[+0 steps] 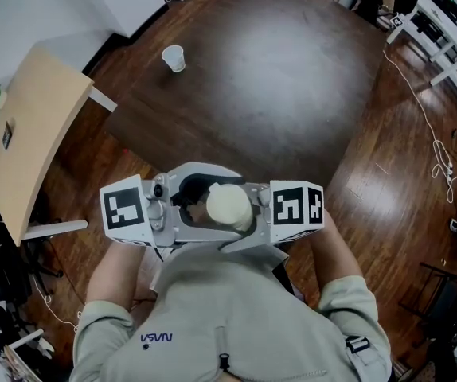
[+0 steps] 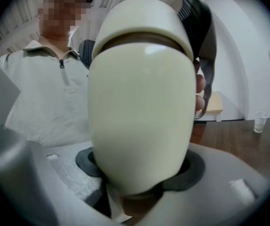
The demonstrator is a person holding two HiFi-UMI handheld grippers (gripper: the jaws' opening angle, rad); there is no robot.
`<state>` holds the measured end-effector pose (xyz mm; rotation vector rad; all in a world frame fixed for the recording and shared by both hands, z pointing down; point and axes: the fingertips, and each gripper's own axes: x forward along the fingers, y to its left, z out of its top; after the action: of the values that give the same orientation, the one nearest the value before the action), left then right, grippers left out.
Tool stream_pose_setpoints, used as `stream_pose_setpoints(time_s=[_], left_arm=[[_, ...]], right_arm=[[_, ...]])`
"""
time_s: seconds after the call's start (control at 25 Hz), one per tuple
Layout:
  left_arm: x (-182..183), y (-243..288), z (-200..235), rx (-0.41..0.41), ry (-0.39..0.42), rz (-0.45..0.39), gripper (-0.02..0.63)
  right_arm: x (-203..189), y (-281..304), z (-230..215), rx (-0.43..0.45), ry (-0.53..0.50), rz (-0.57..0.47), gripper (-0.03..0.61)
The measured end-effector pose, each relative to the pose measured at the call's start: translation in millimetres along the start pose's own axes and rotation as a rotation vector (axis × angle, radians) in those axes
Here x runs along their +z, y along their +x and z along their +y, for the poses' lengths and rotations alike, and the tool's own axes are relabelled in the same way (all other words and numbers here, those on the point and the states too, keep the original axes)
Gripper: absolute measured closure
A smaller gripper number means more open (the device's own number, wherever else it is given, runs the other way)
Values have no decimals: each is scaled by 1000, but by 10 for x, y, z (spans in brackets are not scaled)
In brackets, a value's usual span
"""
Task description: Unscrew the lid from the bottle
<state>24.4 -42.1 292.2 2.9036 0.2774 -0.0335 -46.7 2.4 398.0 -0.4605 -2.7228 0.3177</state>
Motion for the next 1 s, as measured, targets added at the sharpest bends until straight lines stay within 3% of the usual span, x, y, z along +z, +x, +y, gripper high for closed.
stream_pose_setpoints(time_s=[0.08,0.32,0.48,0.76,1.0], left_arm=[[0,-3,111,82,46,-1,305],[42,-17,445,424,204,12,305],[72,-7,604,602,234,-21,305],[104,7,692,761,223,-67,307],[91,-9,702,828,203,-97,307]], right_arm=[[-16,-49,-204,-140,-7,14,279],[-81,-376,-950,-723,-72,122,279],[-103,-601,-1202,-998,-51,106,279],[-138,-787,-1299,-1201,-7,102,279],[-177,-834,-1308,-1263,-5,110,279]])
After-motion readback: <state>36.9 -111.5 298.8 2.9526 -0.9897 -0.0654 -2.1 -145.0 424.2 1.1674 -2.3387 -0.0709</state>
